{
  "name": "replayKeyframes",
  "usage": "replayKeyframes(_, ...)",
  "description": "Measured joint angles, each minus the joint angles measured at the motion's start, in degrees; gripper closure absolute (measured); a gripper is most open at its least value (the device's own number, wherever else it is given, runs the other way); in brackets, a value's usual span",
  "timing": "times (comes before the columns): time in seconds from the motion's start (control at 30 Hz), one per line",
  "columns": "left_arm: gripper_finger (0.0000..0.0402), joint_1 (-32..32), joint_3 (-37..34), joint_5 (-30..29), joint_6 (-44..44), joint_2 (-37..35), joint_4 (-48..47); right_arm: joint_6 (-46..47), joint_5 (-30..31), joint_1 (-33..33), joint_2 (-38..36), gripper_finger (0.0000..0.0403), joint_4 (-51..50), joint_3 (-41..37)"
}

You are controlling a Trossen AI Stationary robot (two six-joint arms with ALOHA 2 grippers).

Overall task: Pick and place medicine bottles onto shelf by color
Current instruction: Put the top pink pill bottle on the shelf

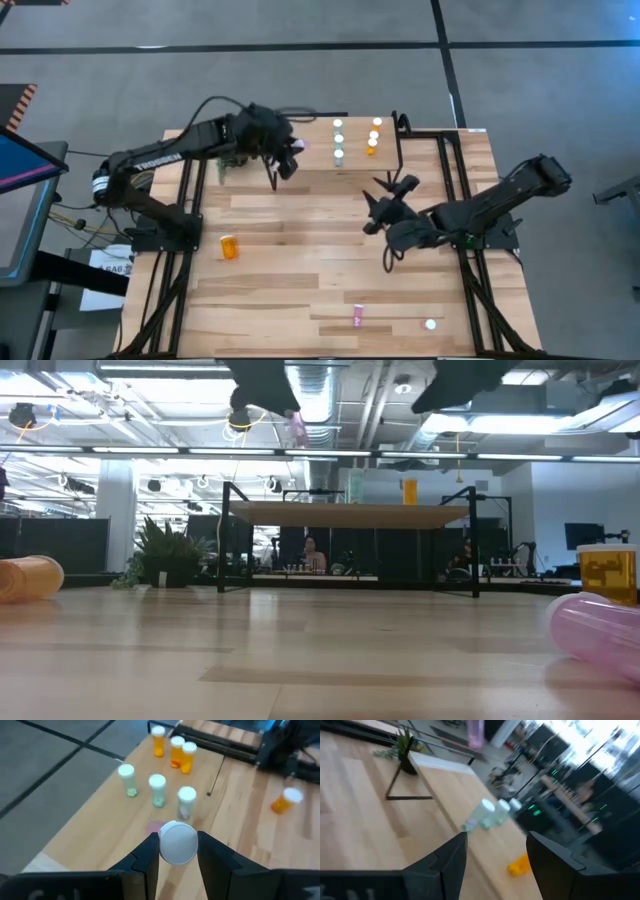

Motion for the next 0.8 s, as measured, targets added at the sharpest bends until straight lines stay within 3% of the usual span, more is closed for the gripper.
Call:
replayKeyframes(0.13, 0.0306, 4.65, 5.41, 4.76, 1.31, 4.15, -4.72, 7.23, -4.46, -0.18, -4.38, 0.0178, -5.03, -0.04)
replayKeyframes(0.4, 0.0306, 8.82, 19.89, 7.57, 6.11, 16.55, -13.18, 8.13, -12.25, 1.8, -7.89, 0.0178, -4.15, -0.02)
replayKeyframes(0.5, 0.0306, 9.97, 24.11, 9.47, 7.39, 20.66, -14.67, 7.34, -21.0, 1.74, -8.2, 0.0178, -1.88, -0.02)
replayKeyframes(0.67, 0.0306, 11.58, 27.71, 12.08, 8.79, 25.61, -15.85, 0.51, -41.81, 0.62, -8.23, 0.0178, 8.26, -2.45)
replayKeyframes(0.73, 0.0305, 12.27, 28.26, 13.15, 8.86, 26.87, -15.77, -3.97, -45.47, 0.18, -8.41, 0.0178, 15.18, -5.82)
replayKeyframes(0.8, 0.0305, 13.02, 28.66, 14.26, 8.82, 27.77, -15.85, -6.86, -45.46, -0.12, -9.8, 0.0181, 20.53, -9.16)
